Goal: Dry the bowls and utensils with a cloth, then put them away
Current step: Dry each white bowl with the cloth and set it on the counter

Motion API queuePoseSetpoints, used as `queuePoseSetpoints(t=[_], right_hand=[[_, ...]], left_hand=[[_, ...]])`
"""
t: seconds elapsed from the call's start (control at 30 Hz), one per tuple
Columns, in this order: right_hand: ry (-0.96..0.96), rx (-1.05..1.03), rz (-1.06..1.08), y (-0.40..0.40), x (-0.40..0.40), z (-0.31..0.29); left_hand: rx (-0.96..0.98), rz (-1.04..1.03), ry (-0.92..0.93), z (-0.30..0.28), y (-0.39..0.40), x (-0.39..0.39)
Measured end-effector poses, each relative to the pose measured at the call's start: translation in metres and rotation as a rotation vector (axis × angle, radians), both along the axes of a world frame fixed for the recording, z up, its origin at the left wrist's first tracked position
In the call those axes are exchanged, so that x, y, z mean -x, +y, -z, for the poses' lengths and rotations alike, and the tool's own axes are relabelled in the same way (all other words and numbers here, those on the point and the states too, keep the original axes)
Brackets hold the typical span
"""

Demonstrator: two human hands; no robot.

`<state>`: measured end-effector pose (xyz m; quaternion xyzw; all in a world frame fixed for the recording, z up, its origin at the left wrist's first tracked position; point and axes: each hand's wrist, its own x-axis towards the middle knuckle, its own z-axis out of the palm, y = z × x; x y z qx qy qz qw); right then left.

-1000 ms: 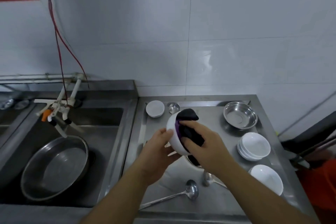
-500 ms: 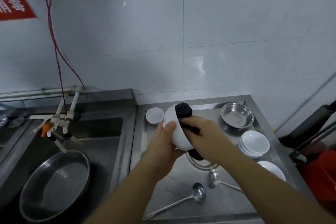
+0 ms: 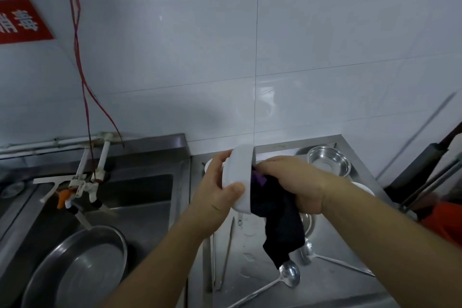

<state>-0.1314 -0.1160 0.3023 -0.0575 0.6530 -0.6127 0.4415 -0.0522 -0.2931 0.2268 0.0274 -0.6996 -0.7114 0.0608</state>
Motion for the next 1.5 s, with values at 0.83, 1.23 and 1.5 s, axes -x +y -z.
queuePoseSetpoints(t=[0.83, 1.23, 1.5], right_hand=[[0.458, -0.114, 0.027, 0.004, -0.013, 0.005], [-0.259, 0.362, 0.382, 0.018, -0.008, 0.021], [-0.245, 0.479, 0.445, 0.021, -0.011, 0.032]], left_hand=[[-0.015, -0.033, -0.022, -0.017, 0.026, 0.009], [0.31, 0.111, -0.038, -0.013, 0.015, 0.01], [0.199, 0.052, -0.098, -0.018, 0.022, 0.017]])
